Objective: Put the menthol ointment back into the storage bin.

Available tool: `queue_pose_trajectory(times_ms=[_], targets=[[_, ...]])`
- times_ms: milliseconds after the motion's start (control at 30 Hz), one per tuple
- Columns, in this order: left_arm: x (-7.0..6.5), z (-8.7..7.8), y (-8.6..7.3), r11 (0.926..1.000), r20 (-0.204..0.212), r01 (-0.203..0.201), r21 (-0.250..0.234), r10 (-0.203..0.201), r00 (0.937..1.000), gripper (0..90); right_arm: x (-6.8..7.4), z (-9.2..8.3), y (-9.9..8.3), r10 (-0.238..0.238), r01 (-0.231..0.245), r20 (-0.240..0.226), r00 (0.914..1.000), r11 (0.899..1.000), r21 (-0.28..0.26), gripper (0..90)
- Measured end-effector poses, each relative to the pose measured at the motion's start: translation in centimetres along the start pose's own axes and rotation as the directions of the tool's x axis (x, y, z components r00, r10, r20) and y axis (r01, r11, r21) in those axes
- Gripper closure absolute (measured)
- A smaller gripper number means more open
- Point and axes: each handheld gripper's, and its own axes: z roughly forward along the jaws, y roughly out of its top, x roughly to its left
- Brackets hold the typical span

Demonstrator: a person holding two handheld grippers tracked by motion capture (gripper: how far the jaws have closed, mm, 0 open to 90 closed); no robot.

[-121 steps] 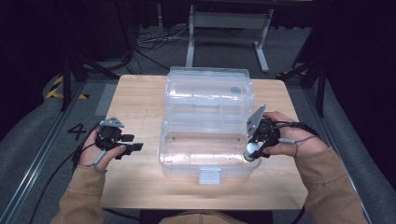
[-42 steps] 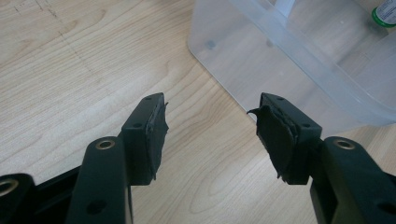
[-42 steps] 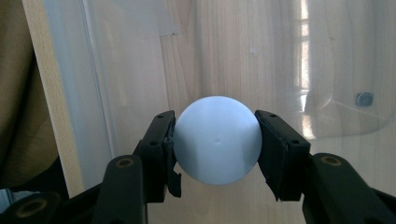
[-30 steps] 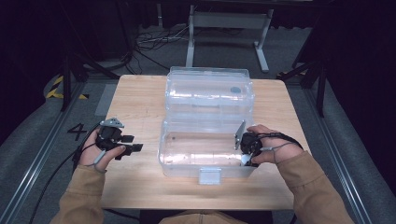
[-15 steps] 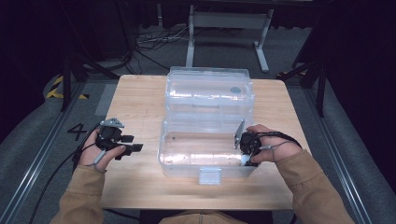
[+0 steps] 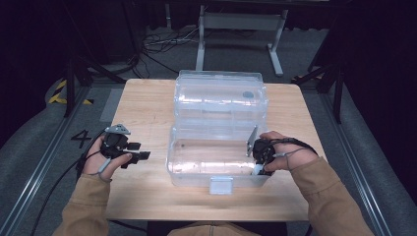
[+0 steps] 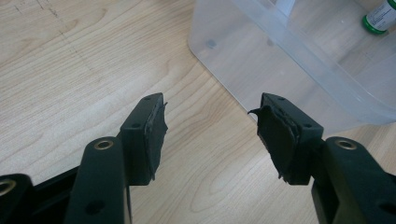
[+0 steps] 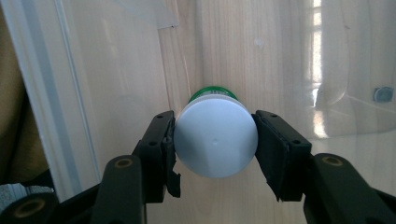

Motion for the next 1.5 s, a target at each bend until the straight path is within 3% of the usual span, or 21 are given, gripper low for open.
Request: queue_pose_trajectory(times_ms=[233,500,867,1033,1133,1333,1367,1400,1433,1467,1500], targets=[[0.0,0.0,0.0,1.0,0.001,0.001,0.004,-0.001,1.0,42.6,0.0,-0.2,-0.2,0.018,-0.018,-0.008,0.9998,1.0,-0.015,46.6],[0.0,0.1,0.0,1.0,0.001,0.002,0.003,-0.002,1.0,42.5,0.2,-1.5,-0.7,0.016,-0.016,0.004,0.9999,0.996,-0.091,46.1],[0.0,0.1,0.2,0.9999,0.016,-0.014,-0.004,0.014,0.9998,42.6,0.5,-3.6,-1.3,0.051,-0.043,0.039,0.9979,0.98,-0.194,47.2],[-0.1,0.4,0.3,0.9997,0.022,-0.024,0.003,0.024,0.9995,42.6,0.7,-5.1,-1.5,0.09,-0.067,0.07,0.9935,0.959,-0.276,47.5],[-0.5,0.5,0.5,0.9997,0.03,-0.025,0.002,0.025,0.9992,42.6,0.9,-6.0,-1.7,0.091,-0.057,0.093,0.9915,0.946,-0.319,48.1],[-1.3,0.8,1.0,0.9987,0.041,-0.05,0.006,0.05,0.9979,42.6,0.9,-7.4,-2.0,0.11,-0.061,0.114,0.9874,0.929,-0.366,48.3],[-1.5,0.7,1.0,0.9985,0.042,-0.055,0.007,0.055,0.9976,42.6,0.7,-8.0,-2.0,0.112,-0.06,0.111,0.9874,0.918,-0.391,49.1],[-1.5,0.7,1.0,0.9985,0.042,-0.055,0.007,0.055,0.9976,42.6,0.7,-8.0,-2.0,0.112,-0.06,0.111,0.9874,0.918,-0.391,49.1],[-1.6,0.6,1.0,0.9981,0.044,-0.061,0.006,0.06,0.9972,42.6,0.5,-8.5,-2.1,0.127,-0.071,0.109,0.9859,0.907,-0.415,49.7],[-1.6,0.6,1.0,0.9981,0.044,-0.061,0.006,0.06,0.9972,42.6,0.5,-8.5,-2.1,0.127,-0.071,0.109,0.9859,0.907,-0.415,49.7],[-1.5,0.7,0.9,0.9983,0.044,-0.058,0.0,0.058,0.9973,42.6,0.4,-8.9,-2.1,0.147,-0.087,0.108,0.9832,0.897,-0.434,49.8]])
